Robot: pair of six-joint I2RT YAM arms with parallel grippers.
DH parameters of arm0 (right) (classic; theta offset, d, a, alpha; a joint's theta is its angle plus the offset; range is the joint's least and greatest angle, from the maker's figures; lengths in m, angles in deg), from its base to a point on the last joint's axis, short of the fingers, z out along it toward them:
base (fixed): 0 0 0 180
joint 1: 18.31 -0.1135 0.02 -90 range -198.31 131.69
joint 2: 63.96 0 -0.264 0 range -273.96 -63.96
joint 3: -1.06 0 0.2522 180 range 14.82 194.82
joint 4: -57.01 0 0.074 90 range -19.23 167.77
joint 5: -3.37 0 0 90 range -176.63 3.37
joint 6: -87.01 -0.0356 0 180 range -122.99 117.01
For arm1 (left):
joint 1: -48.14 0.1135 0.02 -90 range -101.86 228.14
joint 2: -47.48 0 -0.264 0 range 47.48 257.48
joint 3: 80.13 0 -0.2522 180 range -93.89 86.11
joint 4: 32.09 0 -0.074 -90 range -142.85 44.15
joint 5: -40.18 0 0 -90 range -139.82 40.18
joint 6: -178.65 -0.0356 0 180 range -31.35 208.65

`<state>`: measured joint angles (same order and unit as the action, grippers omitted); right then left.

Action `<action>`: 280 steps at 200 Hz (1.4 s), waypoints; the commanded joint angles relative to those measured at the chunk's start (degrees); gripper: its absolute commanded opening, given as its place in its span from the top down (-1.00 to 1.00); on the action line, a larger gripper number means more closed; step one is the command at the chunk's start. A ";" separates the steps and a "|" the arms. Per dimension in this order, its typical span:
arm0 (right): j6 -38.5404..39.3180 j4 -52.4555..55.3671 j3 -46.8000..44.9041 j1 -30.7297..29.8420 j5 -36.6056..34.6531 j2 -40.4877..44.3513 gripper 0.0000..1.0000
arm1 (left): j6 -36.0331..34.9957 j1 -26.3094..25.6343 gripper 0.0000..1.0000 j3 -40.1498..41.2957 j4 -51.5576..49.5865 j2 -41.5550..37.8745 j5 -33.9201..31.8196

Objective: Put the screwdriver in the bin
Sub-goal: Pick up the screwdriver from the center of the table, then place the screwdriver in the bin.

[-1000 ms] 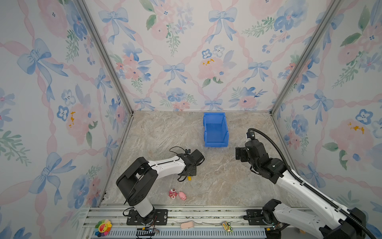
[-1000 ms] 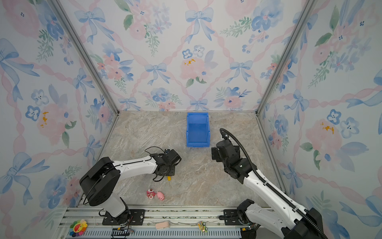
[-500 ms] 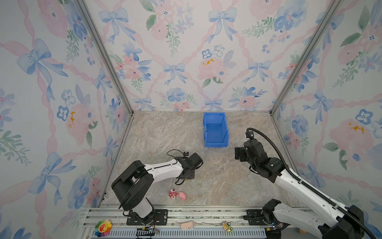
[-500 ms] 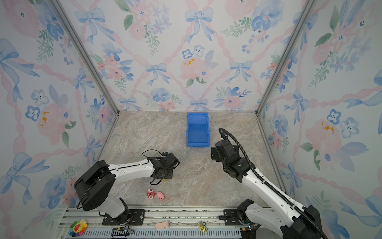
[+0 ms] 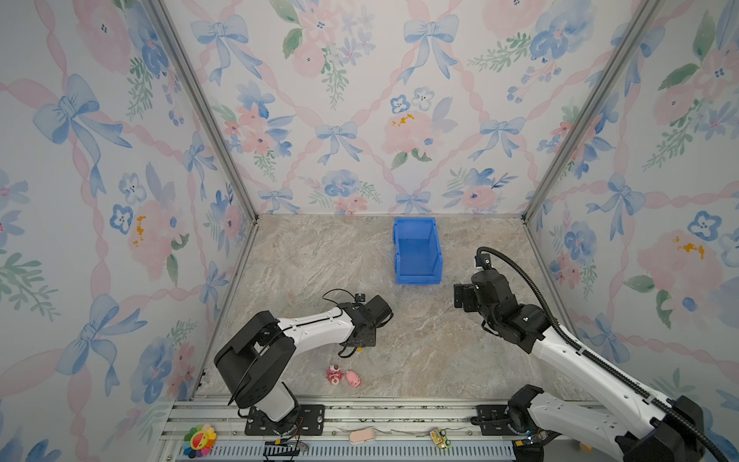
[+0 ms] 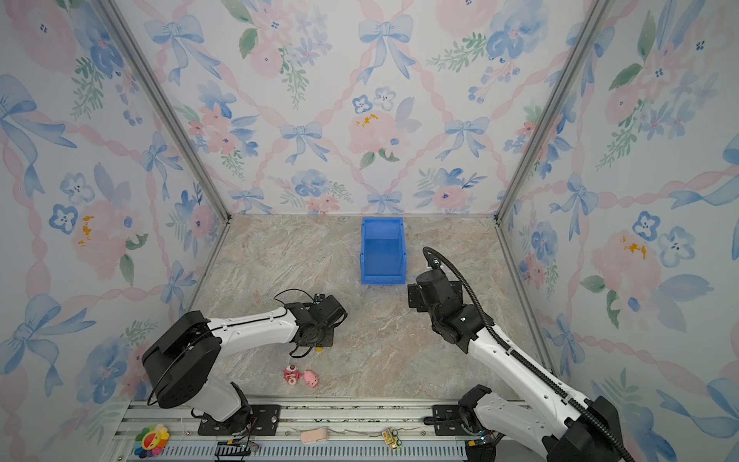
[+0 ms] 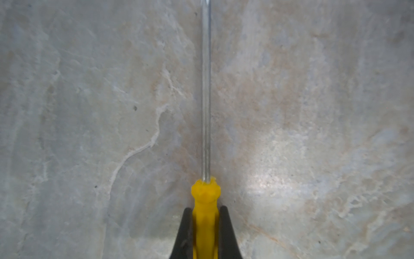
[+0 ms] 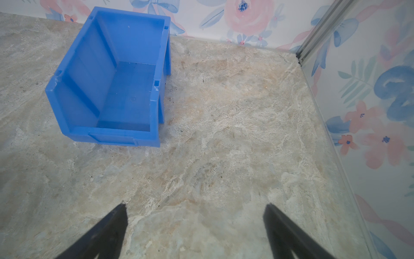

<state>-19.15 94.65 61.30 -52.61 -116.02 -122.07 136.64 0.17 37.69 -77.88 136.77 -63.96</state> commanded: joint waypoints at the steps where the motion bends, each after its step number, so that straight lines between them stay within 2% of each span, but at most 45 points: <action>1: -1.99 1.82 -0.21 -0.74 -0.84 2.72 -0.94 | -3.64 0.19 1.00 -4.31 -0.85 -3.88 -1.29; 27: -2.81 3.12 -0.86 -0.57 -0.95 4.11 -0.94 | -7.40 1.04 1.00 -9.81 -0.84 -4.68 -1.02; 56: -4.88 3.64 -2.29 0.97 -1.20 6.19 -0.93 | -9.66 2.08 1.00 -16.75 0.39 -1.84 1.60; 87: -6.76 4.57 -3.72 2.62 -0.55 8.05 -0.94 | -12.68 2.17 1.00 -25.33 4.30 4.50 4.42; 131: -5.57 6.54 -2.90 4.02 0.34 8.38 -0.93 | -14.86 2.40 1.00 -38.90 6.84 16.48 7.96; 207: -5.01 6.00 -4.19 4.39 2.35 6.76 -0.93 | -15.67 3.30 1.00 -57.81 7.33 33.61 6.15; 280: -4.43 2.29 -3.64 4.50 4.29 2.49 -0.94 | -17.06 6.17 1.00 -67.62 7.36 45.05 2.69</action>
<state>-24.44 98.85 57.85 -48.66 -112.37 -118.77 121.34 5.50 -27.10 -70.58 179.24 -59.45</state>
